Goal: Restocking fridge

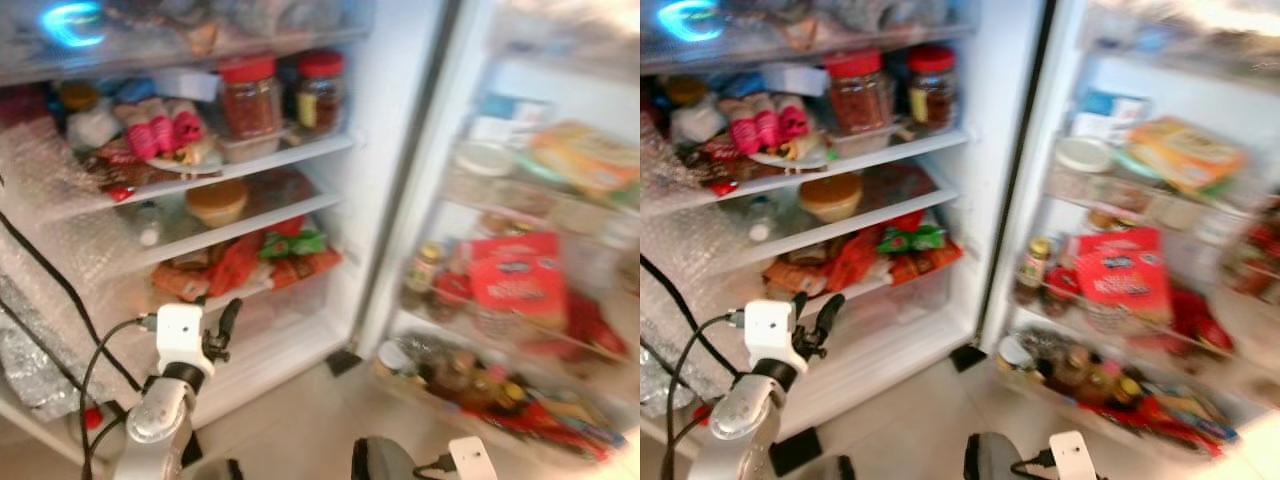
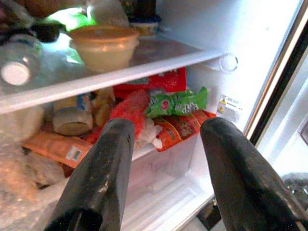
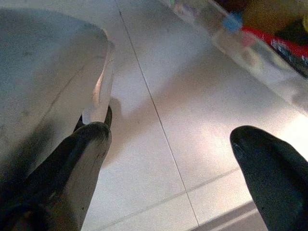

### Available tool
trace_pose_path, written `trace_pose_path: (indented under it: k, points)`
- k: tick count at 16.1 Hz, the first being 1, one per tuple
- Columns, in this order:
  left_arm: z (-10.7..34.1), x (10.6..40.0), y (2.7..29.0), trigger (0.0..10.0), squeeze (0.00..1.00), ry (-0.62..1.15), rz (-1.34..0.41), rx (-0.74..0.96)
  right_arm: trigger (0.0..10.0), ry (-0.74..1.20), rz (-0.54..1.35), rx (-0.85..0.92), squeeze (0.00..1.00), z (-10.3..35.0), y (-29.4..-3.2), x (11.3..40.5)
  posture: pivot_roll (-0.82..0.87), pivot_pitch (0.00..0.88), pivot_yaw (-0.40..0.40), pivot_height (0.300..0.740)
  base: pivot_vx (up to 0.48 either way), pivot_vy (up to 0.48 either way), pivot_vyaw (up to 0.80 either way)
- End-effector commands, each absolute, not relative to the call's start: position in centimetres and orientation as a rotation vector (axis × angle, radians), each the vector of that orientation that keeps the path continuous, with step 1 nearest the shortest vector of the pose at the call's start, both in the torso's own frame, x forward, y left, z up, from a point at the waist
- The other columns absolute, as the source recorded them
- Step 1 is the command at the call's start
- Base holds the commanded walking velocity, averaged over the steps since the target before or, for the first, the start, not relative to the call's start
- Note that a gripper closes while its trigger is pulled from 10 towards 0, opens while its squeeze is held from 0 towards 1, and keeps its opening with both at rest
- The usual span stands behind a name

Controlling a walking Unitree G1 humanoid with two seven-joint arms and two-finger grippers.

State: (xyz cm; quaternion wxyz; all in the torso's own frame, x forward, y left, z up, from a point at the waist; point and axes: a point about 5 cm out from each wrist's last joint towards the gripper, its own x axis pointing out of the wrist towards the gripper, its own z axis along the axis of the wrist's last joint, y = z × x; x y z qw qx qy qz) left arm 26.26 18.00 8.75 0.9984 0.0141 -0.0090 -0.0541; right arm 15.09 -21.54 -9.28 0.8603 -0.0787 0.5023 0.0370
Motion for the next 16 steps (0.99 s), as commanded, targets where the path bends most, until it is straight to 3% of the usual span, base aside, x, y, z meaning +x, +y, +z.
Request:
trace_pose_path:
  k: [1,5,13,16]
  points:
    - [8.4,26.1,18.2,10.0,0.00,-0.001,-0.103,0.029,10.0,1.054,0.089,-0.156,0.00,-9.3,-21.2,15.2,-0.09,0.000,-0.030,0.628,-0.285,0.000,0.00]
    - [7.5,26.1,18.8,10.0,0.00,0.059,-0.068,0.038,10.0,1.052,0.089,-0.153,0.00,-9.3,-21.2,15.3,-0.09,0.000,-0.027,0.628,-0.142,0.000,0.00]
    - [0.5,26.3,23.5,10.0,0.00,0.467,0.144,-0.027,10.0,1.039,0.054,-0.132,0.00,-9.2,-21.0,15.5,-0.09,0.000,-0.016,0.628,0.000,0.000,0.00]
    - [-3.1,24.6,22.9,10.0,0.00,0.693,0.072,0.122,10.0,1.041,0.035,-0.112,0.00,-9.3,-20.9,15.4,-0.10,0.000,-0.018,0.628,0.000,0.000,0.00]
